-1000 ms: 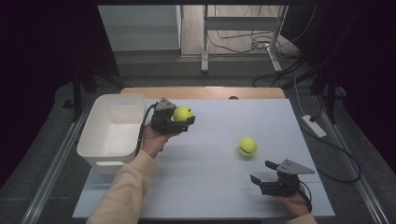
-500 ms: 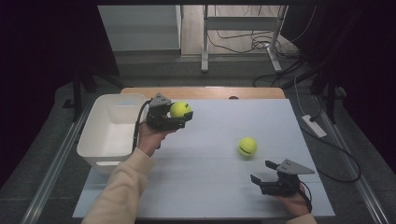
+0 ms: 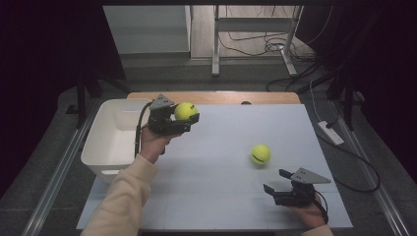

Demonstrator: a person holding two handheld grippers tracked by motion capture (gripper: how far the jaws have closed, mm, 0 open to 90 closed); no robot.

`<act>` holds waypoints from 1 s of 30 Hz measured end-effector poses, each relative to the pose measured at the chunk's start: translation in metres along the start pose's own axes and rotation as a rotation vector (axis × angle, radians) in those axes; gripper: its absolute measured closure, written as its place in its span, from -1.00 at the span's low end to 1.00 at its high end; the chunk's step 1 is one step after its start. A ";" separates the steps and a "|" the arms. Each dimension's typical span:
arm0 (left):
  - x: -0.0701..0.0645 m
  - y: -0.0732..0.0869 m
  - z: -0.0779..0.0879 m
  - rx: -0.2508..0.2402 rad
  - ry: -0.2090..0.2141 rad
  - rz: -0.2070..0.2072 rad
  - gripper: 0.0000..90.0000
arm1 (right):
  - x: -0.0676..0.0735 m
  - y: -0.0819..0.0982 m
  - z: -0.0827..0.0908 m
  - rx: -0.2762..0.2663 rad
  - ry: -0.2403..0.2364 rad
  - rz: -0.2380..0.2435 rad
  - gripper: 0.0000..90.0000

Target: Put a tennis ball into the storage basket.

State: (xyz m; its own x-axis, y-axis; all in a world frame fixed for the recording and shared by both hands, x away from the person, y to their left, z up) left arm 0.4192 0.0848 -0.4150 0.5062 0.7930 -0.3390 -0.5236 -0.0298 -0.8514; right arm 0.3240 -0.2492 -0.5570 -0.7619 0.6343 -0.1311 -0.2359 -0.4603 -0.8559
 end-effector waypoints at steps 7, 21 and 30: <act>0.000 -0.006 0.009 -0.014 -0.001 0.000 -0.42 | 0.000 0.000 0.000 -0.001 0.000 0.000 -0.69; 0.012 -0.015 0.026 -0.041 -0.011 0.034 -0.42 | 0.000 -0.002 0.000 -0.008 0.006 -0.004 -0.69; 0.020 -0.018 0.033 -0.052 -0.030 0.038 -0.42 | 0.000 -0.002 0.000 -0.007 0.006 -0.005 -0.69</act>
State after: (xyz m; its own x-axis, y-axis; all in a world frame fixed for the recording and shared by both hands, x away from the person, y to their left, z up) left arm 0.4157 0.1214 -0.3930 0.4655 0.8083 -0.3605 -0.5059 -0.0912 -0.8578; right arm 0.3242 -0.2483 -0.5554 -0.7574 0.6399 -0.1299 -0.2352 -0.4530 -0.8599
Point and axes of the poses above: each handheld gripper's, and its own axes: z roughly backward along the jaws, y roughly out of its underside, x roughly to its left, the point moved 8 cm from there along -z, roughly forward along the jaws, and after that the axes turned 12 degrees about z, right-handed, at the moved point
